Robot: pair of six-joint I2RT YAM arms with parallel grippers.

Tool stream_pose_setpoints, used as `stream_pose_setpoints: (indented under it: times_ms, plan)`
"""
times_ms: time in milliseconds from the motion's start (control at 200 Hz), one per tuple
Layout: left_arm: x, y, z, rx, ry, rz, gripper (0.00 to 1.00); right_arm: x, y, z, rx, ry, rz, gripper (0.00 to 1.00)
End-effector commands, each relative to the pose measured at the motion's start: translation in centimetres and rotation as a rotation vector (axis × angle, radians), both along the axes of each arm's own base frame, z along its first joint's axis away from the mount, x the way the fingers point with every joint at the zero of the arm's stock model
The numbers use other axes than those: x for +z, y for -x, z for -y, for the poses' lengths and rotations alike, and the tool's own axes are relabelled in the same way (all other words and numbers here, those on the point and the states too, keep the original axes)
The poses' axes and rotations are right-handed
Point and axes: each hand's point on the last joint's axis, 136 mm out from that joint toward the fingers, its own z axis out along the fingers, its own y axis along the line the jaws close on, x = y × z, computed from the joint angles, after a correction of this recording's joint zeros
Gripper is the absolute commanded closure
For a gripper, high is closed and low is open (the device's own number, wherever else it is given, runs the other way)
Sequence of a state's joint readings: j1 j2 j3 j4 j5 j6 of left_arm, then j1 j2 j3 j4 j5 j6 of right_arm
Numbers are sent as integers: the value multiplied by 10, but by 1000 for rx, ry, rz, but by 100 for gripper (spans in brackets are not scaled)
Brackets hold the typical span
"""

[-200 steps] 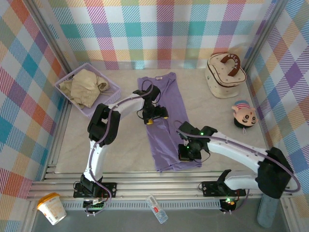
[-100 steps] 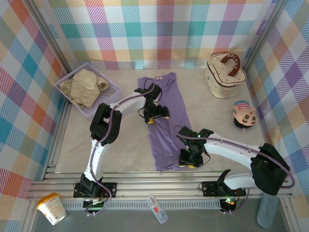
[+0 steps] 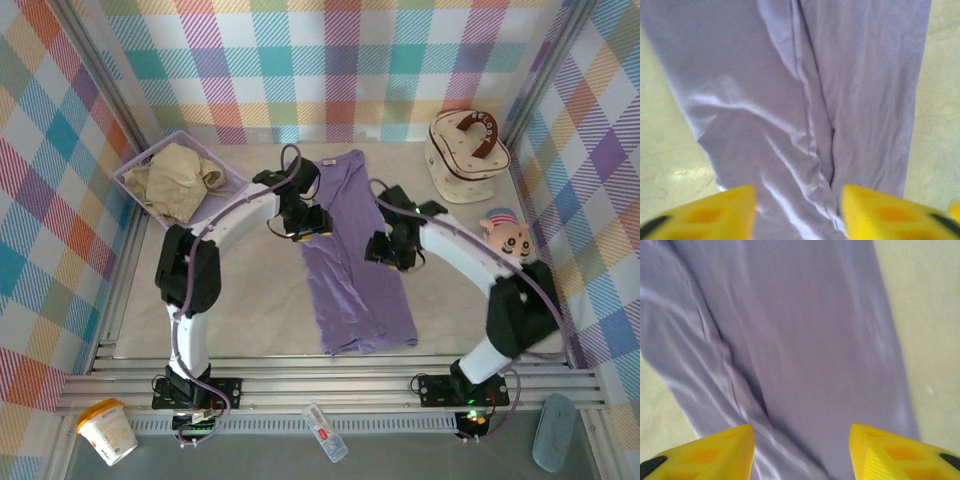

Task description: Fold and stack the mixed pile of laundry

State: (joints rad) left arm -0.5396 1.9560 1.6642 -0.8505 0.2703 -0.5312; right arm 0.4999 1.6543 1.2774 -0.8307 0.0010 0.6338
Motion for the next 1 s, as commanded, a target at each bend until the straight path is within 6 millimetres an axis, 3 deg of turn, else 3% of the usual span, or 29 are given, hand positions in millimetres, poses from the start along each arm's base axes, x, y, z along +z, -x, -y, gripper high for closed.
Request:
stream_pose_setpoints:
  times_ms: [0, 15, 50, 240, 430, 670, 935, 995]
  plan:
    - [-23, 21, -12, 5, -6, -50, 85, 1, -58, -22, 37, 3, 93, 49]
    - [-26, 24, -13, 4, -3, -55, 90, 10, -68, -27, 39, -9, 119, 50]
    - [-31, 31, -14, 5, 1, -66, 100, 8, -82, -37, 48, -22, 126, 51]
    - [-53, 55, -38, 15, -73, -96, 100, 15, -148, -87, 96, -109, 210, 53]
    - [-68, 70, -66, 36, -145, -126, 100, 0, -191, -129, 150, -118, 285, 52]
    - [-68, 62, -83, 100, -136, -129, 100, -27, -223, -162, 186, -114, 334, 52]
    - [-61, 60, -91, 114, -131, -115, 100, -45, -248, -167, 137, -69, 395, 52]
    - [-60, 62, -94, 119, -129, -117, 100, -47, -250, -166, 121, -69, 395, 57]
